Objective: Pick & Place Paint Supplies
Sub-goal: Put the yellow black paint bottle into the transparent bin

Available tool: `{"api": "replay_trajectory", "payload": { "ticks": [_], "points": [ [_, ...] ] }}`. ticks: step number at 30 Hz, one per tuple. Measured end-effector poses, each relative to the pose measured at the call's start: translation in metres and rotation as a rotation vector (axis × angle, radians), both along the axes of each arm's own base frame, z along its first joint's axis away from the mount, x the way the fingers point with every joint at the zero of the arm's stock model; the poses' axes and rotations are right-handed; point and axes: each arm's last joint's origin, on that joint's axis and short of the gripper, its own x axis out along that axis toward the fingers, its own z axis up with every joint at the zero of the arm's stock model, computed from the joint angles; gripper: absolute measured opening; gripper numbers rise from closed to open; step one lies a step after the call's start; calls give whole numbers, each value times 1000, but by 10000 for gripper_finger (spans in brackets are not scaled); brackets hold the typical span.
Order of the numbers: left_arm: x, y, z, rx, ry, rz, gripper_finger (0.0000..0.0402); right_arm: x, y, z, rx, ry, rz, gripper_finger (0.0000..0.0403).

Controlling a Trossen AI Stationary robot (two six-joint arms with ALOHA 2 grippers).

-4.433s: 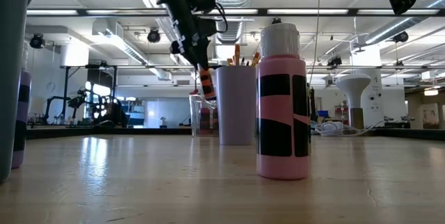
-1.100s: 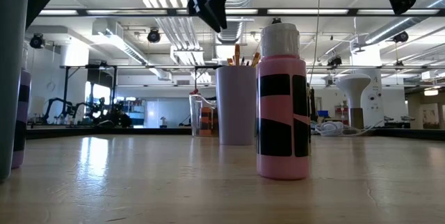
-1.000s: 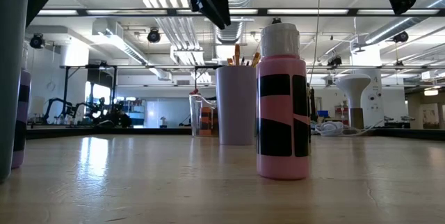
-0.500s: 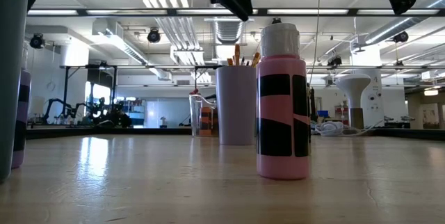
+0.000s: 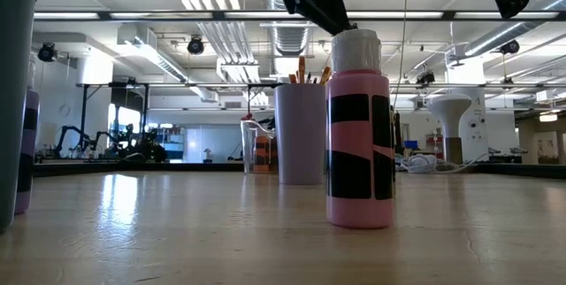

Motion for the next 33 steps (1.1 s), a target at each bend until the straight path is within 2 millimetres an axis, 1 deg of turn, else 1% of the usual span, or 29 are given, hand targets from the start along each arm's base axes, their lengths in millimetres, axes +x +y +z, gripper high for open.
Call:
{"api": "replay_trajectory", "payload": {
  "ticks": [7, 13, 22, 29, 33],
  "points": [
    [2, -16, -31, -2, 40, -38, 190, 0, 0, 0, -1, 0, 0, 8],
    [2, -32, -49, -8, 49, -66, 190, 0, 0, 0, 0, 0, 0, 8],
    [4, -54, -68, -22, -11, -117, 190, 0, 0, 0, 0, 0, 0, 8],
    [6, -58, -76, -141, -43, -132, 190, 0, 0, 0, -1, 0, 0, 8],
    [5, -58, -81, -151, -26, -128, 191, 0, 0, 0, -1, 0, 0, 8]
  ]
}}
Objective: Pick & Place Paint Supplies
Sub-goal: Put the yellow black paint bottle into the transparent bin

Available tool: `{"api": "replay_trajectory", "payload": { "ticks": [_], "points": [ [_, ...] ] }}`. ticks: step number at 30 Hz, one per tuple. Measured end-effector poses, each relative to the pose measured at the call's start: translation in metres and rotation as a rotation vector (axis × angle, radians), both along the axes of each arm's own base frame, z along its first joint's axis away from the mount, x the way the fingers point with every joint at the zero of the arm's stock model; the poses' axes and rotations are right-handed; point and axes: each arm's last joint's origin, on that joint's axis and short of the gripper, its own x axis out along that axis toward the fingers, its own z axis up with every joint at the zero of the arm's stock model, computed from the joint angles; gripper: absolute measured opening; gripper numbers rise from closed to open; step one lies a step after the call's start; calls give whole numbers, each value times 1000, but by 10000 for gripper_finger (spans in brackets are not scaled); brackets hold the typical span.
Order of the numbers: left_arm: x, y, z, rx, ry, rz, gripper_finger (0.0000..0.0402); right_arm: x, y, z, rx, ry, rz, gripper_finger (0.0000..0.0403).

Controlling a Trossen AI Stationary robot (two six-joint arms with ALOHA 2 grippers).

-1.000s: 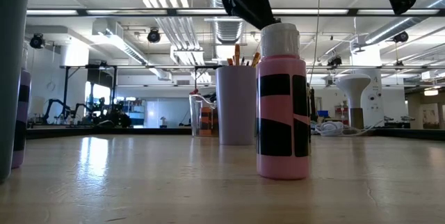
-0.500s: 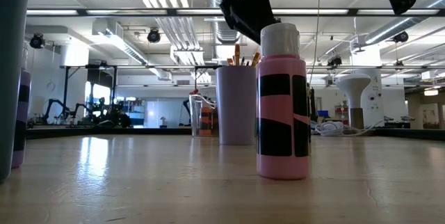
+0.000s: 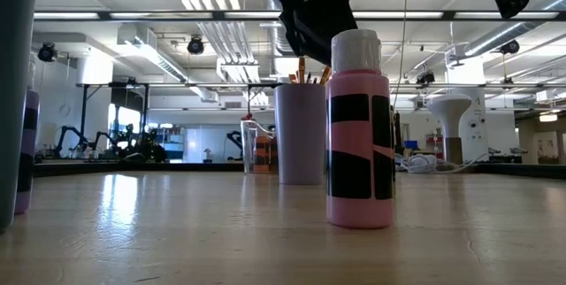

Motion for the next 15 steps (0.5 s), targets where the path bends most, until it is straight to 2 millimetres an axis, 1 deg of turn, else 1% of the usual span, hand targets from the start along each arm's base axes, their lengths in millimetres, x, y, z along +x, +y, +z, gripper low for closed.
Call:
{"api": "replay_trajectory", "payload": {
  "ticks": [6, 15],
  "points": [
    [-1, 0, -13, -21, 5, 10, 190, 0, 0, 0, 0, 0, 0, 8],
    [-1, -1, -29, -45, -46, 2, 190, 0, 0, 0, 0, 0, 0, 8]
  ]
}}
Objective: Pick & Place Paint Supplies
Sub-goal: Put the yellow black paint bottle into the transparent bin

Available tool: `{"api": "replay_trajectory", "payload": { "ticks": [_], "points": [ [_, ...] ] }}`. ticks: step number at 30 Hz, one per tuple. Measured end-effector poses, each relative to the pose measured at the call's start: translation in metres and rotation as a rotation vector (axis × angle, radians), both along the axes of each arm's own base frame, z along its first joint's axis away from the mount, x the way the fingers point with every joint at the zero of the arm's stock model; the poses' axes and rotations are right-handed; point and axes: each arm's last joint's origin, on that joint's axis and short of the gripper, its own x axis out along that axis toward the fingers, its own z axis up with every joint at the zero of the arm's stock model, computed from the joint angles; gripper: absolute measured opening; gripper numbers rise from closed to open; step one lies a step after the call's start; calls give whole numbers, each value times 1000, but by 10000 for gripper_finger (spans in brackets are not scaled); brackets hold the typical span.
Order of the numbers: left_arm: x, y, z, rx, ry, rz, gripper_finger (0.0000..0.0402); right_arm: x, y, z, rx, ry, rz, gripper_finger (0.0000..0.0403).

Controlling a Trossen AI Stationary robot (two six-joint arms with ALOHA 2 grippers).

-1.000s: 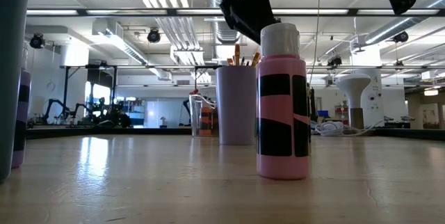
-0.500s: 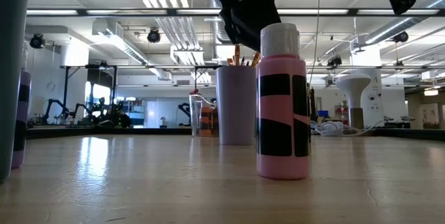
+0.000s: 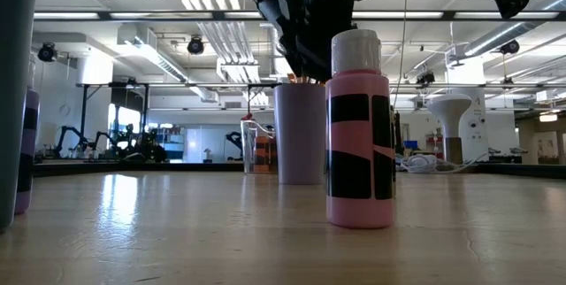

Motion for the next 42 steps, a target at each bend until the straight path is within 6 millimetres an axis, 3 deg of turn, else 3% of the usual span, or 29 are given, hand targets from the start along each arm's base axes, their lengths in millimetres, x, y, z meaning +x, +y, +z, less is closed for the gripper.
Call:
{"api": "replay_trajectory", "payload": {
  "ticks": [11, 30, 36, 42],
  "points": [
    [0, -1, -14, -47, -57, -31, 190, 0, 0, 0, 1, 0, 0, 8],
    [0, -1, -15, -27, -58, -31, 171, 0, 0, 0, 0, 0, 0, 8],
    [-2, 19, -1, 243, -44, 131, 161, 0, 0, 0, 0, 0, 0, 8],
    [-4, 42, 0, 285, 26, 169, 153, 0, 0, 0, 1, 0, -1, 8]
  ]
}}
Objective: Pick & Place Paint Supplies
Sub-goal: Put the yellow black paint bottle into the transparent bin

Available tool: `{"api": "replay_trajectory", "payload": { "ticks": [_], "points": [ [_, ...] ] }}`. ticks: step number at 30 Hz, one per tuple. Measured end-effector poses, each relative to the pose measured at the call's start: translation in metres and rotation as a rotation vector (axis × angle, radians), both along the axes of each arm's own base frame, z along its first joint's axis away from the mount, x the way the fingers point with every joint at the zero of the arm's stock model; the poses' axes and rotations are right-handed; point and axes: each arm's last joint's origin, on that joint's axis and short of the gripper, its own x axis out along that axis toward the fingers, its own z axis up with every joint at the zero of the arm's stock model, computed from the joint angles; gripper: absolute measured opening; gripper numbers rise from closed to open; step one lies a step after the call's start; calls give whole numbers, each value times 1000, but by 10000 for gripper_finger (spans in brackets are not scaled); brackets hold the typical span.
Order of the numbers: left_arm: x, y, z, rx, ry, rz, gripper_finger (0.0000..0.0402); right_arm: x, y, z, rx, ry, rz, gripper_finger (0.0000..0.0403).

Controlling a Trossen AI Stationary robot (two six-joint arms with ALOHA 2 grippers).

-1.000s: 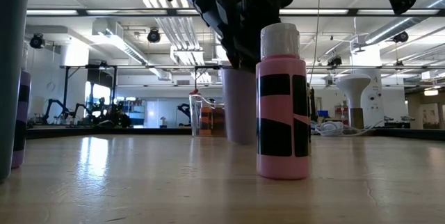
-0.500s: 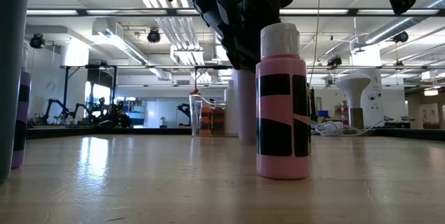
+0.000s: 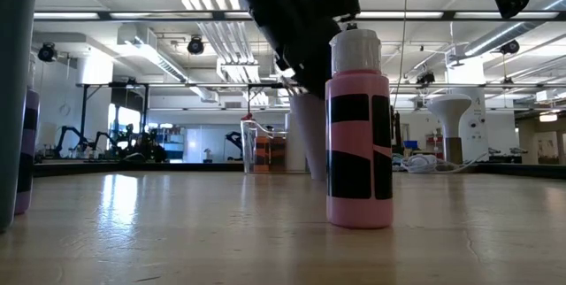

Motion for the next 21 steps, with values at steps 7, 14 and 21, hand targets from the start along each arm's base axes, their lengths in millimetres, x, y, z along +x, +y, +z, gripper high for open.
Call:
{"api": "replay_trajectory", "payload": {
  "ticks": [7, 14, 21],
  "points": [
    [-1, 20, -2, 4, 28, 50, 149, 0, 0, 0, -1, 0, 1, 8],
    [-2, 25, 1, 11, 26, 46, 149, 0, 0, 0, 0, 0, 0, 8],
    [-9, 21, 5, -14, 53, 60, 149, 0, 0, 0, -1, 0, 0, 8]
  ]
}}
